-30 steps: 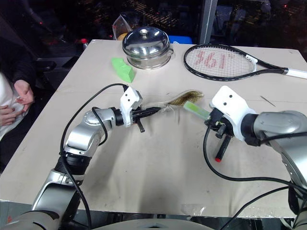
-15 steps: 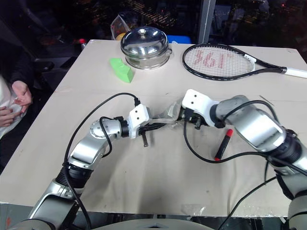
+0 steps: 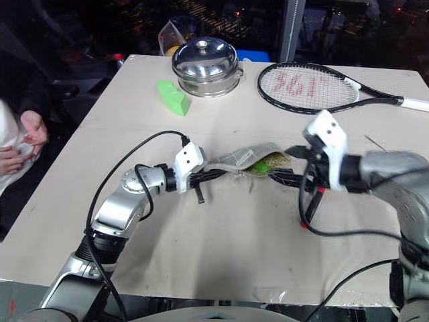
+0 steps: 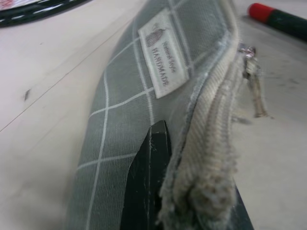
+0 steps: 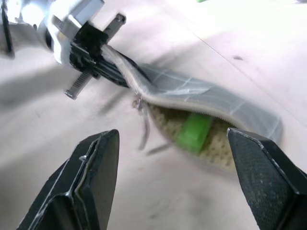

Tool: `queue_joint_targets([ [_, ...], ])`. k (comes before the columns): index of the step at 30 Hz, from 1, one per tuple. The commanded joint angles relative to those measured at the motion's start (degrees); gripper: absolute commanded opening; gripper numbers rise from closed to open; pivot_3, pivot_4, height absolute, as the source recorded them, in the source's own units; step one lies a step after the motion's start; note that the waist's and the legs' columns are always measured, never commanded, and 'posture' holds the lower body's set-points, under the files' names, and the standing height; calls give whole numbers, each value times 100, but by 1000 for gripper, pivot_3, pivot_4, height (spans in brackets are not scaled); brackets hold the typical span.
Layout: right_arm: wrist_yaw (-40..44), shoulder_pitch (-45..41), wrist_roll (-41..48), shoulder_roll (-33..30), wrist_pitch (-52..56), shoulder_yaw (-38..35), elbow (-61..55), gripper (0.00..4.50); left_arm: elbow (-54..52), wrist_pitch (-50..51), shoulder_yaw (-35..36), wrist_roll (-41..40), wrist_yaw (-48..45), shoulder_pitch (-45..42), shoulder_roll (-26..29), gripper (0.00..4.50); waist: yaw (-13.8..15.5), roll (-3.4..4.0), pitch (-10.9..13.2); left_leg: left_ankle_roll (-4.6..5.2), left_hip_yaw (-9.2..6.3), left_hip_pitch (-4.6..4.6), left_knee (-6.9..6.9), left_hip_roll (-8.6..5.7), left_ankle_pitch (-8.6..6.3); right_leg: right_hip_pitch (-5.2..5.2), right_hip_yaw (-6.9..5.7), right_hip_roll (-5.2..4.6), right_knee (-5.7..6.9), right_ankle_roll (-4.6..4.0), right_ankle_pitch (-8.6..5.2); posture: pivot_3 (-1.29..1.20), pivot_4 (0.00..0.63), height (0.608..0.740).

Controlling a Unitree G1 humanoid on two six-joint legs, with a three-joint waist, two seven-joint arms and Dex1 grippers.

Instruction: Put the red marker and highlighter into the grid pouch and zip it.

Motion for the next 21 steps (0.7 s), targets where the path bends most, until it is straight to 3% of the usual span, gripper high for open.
queue_joint_targets([
  [1,-1390,811,-714,207,515,98,-984,3607,164,-19,132,34,83,-215,-11,0,-5,3,1,-1,-1,-1,1,0,0,-1,0,-1,1,-1,0,0,150,740],
  [6,-3719,2121,-1890,1787,611,813,-1279,3607,341,-97,45,35,-103,-345,8,0,-26,2,-5,-28,8,0,5,-3,16,-7,14,4,2,1,-2,0,150,740],
  [9,-4282,2219,-2081,2960,611,994,-1117,3607,410,-120,31,54,-143,-393,-6,0,-39,-5,-16,-33,14,3,0,-4,20,-10,20,20,2,3,-2,0,150,740],
  [13,-4555,2199,-2247,3282,611,1161,-668,3607,376,-113,-7,84,-143,-396,-17,0,-38,-16,-23,-37,12,4,1,-4,22,-8,18,35,1,4,-3,0,150,740],
  [17,-4527,2217,-2272,2952,611,1231,-533,2578,215,-32,3,82,-112,-332,-22,0,-40,-43,-39,-37,12,7,1,-4,22,-5,20,38,-3,3,-3,0,150,740],
  [21,-4238,2079,-2152,2237,611,1264,-591,1050,118,41,44,52,-53,-264,-46,0,-23,-42,-40,-37,9,9,1,-3,22,-3,19,36,-3,1,-4,0,150,740],
])
